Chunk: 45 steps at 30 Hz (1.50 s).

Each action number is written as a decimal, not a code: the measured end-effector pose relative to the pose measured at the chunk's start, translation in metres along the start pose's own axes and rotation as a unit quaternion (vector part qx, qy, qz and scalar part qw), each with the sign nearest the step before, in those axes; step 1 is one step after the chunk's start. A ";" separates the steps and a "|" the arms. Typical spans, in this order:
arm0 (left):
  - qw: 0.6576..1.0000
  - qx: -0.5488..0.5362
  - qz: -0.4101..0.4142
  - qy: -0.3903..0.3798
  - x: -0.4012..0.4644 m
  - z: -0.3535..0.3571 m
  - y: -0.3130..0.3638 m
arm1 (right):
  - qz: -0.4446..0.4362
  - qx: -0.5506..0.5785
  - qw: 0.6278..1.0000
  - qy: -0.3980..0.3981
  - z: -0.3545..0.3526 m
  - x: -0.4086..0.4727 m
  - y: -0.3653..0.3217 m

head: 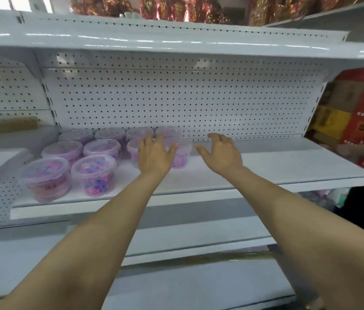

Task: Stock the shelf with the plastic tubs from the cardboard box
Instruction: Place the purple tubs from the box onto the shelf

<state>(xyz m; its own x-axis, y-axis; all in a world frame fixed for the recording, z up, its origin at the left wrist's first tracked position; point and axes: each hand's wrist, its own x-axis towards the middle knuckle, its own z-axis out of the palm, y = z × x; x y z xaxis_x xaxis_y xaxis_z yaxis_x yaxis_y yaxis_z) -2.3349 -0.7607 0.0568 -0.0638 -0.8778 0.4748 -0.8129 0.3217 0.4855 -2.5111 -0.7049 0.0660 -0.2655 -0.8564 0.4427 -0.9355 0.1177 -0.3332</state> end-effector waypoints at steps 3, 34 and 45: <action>1.000 -0.022 0.015 -0.015 -0.029 -0.001 0.039 | 0.032 0.009 0.999 -0.001 -0.039 -0.034 0.032; 0.914 -0.122 0.171 -0.347 -0.330 0.229 0.425 | 0.407 -0.051 0.911 -0.037 -0.234 -0.329 0.457; 0.855 -0.064 0.101 -0.505 -0.367 0.394 0.440 | 0.516 -0.007 0.836 -0.186 -0.153 -0.347 0.604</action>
<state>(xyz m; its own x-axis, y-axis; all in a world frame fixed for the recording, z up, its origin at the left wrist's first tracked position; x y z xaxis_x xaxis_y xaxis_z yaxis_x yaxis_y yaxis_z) -2.8974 -0.4365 -0.1929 -0.7152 -0.6375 -0.2865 -0.6605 0.4826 0.5752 -3.0202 -0.2593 -0.1614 -0.8451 -0.3917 -0.3639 -0.2565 0.8942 -0.3669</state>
